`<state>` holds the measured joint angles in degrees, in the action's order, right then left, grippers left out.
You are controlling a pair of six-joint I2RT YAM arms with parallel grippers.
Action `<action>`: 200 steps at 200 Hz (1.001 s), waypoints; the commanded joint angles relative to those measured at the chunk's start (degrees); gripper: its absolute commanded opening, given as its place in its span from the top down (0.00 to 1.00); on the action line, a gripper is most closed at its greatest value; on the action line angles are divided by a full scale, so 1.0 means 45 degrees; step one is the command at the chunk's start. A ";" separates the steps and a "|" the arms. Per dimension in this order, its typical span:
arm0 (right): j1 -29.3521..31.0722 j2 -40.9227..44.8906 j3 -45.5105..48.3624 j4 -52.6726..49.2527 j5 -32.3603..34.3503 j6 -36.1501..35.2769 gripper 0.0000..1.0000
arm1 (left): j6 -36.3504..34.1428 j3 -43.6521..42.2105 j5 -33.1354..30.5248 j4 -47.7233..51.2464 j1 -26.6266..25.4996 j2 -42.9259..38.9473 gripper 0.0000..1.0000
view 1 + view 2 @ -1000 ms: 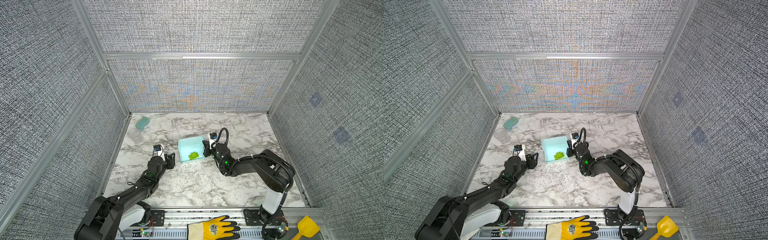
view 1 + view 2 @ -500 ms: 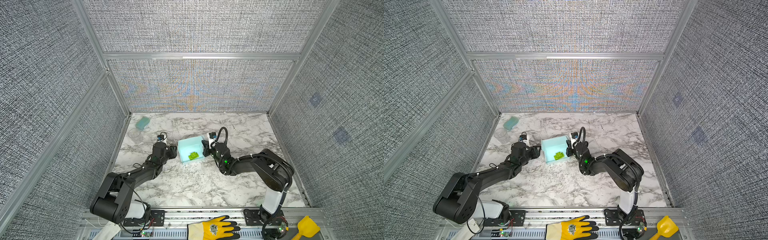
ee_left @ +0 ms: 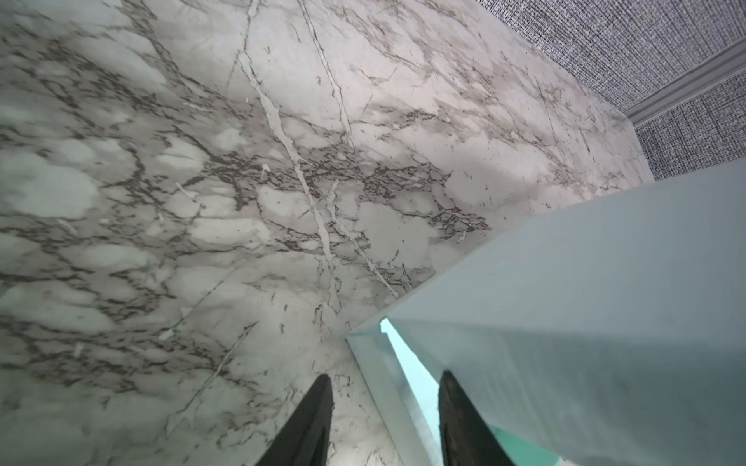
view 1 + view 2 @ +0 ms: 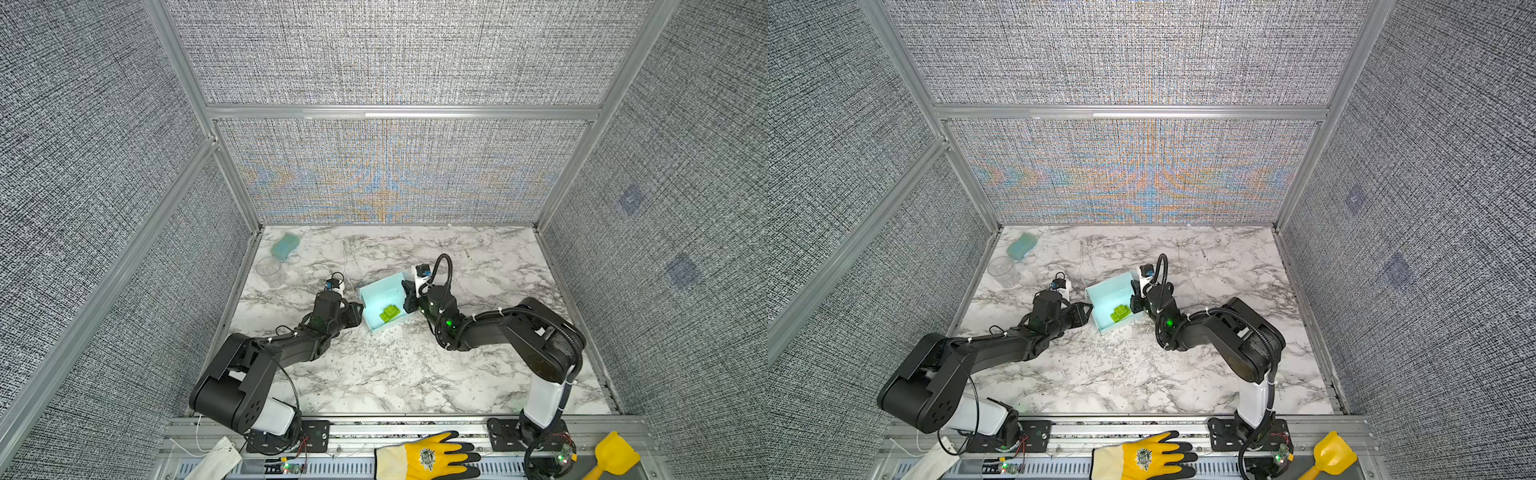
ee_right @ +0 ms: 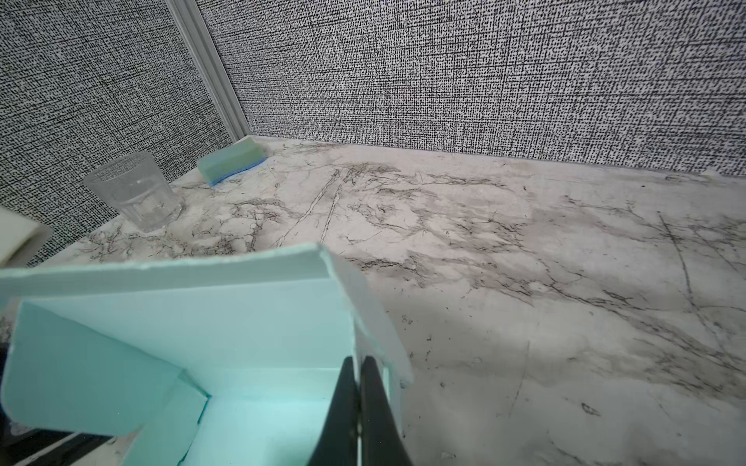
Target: Fold the paper box
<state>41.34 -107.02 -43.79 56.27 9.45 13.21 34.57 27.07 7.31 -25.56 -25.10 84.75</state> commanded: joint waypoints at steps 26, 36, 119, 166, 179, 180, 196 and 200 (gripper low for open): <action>0.0129 0.0045 0.0537 0.0233 -0.0099 0.0014 1.00 | 0.0160 -0.0282 -0.0393 -0.0385 -0.0075 -0.0131 0.54; 0.0149 0.0028 0.0718 0.0406 -0.0128 0.0028 1.00 | 0.0132 -0.0340 -0.0431 -0.0342 -0.0085 -0.0171 0.54; 0.0416 0.0052 0.1805 0.1069 -0.0283 0.0323 1.00 | 0.0228 -0.0548 -0.0607 -0.0283 -0.0085 -0.0304 0.55; 0.0481 0.0166 0.1964 0.0904 -0.0542 0.0221 1.00 | 0.0400 -0.0051 -0.1207 0.1396 -0.0056 -0.1060 0.56; 0.0481 0.0208 0.1965 0.0711 -0.0642 0.0175 1.00 | 0.0414 0.0255 -0.1527 0.2169 -0.0056 -0.1310 0.57; 0.0481 0.0208 0.1962 0.0685 -0.0649 0.0172 1.00 | 0.0419 0.0264 -0.1546 0.2196 -0.0061 -0.1341 0.57; 0.0481 0.0253 0.1995 0.0470 -0.0889 0.0126 1.00 | 0.0652 0.0404 -0.1914 0.2681 -0.0064 -0.1797 0.57; 0.0481 0.0267 0.1981 0.0384 -0.0968 0.0086 1.00 | 0.0658 0.0443 -0.1998 0.2751 -0.0048 -0.1898 0.57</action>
<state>43.33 -106.21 -35.03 60.29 7.38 13.80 36.36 28.12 1.85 -18.48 -25.36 78.37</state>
